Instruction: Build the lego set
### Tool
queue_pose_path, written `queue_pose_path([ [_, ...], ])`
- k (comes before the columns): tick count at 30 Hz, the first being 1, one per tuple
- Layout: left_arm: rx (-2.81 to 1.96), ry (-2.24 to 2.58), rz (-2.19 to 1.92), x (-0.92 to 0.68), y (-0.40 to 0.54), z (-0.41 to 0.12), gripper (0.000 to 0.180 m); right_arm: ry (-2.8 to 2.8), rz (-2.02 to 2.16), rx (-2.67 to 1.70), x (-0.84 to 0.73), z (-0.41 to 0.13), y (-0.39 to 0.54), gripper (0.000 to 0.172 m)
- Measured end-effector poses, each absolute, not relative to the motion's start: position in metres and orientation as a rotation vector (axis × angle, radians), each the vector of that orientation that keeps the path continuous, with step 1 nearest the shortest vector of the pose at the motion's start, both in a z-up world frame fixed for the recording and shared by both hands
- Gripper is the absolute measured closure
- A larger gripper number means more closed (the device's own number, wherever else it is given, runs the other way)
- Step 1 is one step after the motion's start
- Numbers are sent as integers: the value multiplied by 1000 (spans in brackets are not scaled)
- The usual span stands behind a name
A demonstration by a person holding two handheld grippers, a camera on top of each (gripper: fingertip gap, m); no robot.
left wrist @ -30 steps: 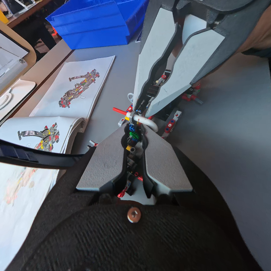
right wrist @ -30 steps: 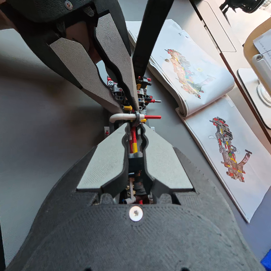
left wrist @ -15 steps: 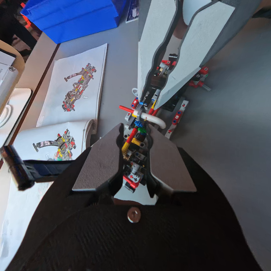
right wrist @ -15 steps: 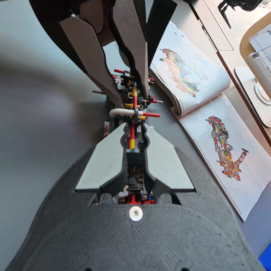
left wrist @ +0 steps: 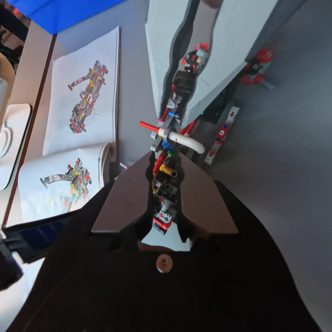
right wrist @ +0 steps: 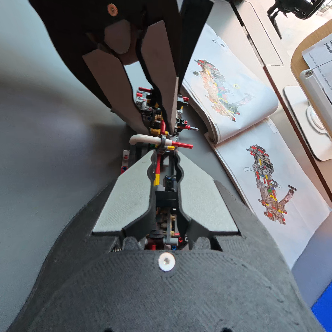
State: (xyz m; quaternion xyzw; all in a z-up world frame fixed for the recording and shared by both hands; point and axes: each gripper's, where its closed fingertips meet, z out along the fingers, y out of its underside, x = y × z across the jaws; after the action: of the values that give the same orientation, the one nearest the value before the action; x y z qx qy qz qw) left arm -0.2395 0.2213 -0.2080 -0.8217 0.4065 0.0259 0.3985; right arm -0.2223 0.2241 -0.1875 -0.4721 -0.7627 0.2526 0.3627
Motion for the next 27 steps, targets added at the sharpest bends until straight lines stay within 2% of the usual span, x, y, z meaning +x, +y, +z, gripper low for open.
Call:
queue_pose_path([
  [7,-2194,1038,15,-243,220,-214,155,-1874,832,-1293,-214,-163,241,156],
  [16,-2230,1023,37,-244,224,-216,166,-1995,672,-1220,-216,-185,221,152],
  [27,-2242,1027,31,-243,223,-216,162,-1961,467,-1173,-224,-192,222,163],
])
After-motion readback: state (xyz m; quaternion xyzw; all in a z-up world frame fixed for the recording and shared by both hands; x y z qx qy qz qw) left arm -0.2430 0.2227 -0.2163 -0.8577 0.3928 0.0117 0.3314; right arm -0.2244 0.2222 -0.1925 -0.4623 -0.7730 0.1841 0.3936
